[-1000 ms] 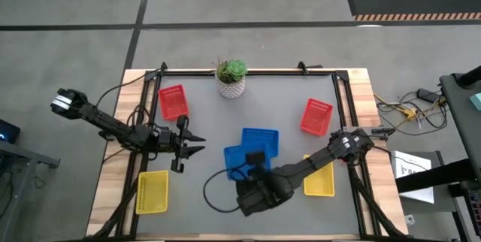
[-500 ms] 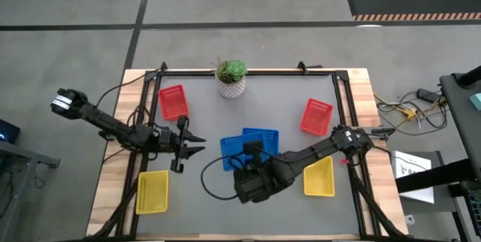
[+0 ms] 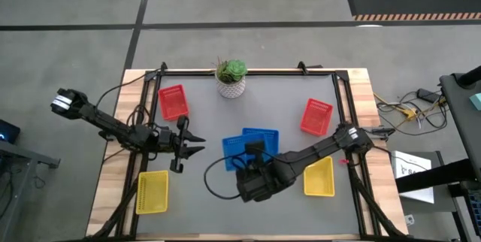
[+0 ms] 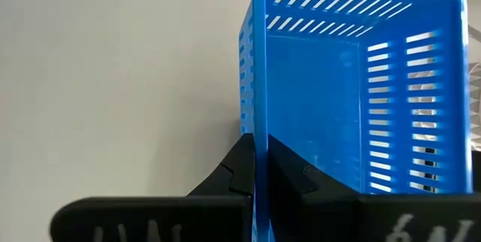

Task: Stack baskets by color
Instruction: Stack the bottom blue basket on the blue baskets

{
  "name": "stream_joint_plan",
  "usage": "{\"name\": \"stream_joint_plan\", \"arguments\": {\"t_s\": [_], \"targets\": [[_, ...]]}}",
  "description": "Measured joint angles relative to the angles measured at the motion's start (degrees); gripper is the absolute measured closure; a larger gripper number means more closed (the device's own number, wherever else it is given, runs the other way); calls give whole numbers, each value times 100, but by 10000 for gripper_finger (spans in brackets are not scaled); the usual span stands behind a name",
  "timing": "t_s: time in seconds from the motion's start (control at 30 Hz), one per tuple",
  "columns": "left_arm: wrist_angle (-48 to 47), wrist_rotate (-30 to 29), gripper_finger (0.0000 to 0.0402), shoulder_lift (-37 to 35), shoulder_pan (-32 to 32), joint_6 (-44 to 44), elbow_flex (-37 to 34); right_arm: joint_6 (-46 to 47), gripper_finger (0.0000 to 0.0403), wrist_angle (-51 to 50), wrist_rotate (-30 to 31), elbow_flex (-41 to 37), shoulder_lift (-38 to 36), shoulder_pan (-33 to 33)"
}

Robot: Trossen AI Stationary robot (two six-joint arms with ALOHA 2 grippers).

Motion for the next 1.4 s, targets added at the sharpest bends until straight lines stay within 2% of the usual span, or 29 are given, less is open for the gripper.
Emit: {"name": "stream_joint_plan", "arguments": {"t_s": [0.13,0.33,0.6,0.73,0.9,1.4], "targets": [[0,2,314,-7,0,0,-1,215,394,558,28,-899,-565,-90],[14,2,314,-9,0,4,4,1022,394,1150,-34,-2346,-1327,-485],[69,2,314,-11,2,7,0,921,394,2245,-502,-3715,-1673,-939],[72,2,314,-11,2,8,-9,877,394,2450,-552,-4052,-1699,-1071],[74,2,314,-11,4,9,-9,860,394,2736,-929,-4261,-1699,-1132],[74,2,314,-22,4,13,-7,826,383,3123,-927,-4633,-1697,-1142]]}}
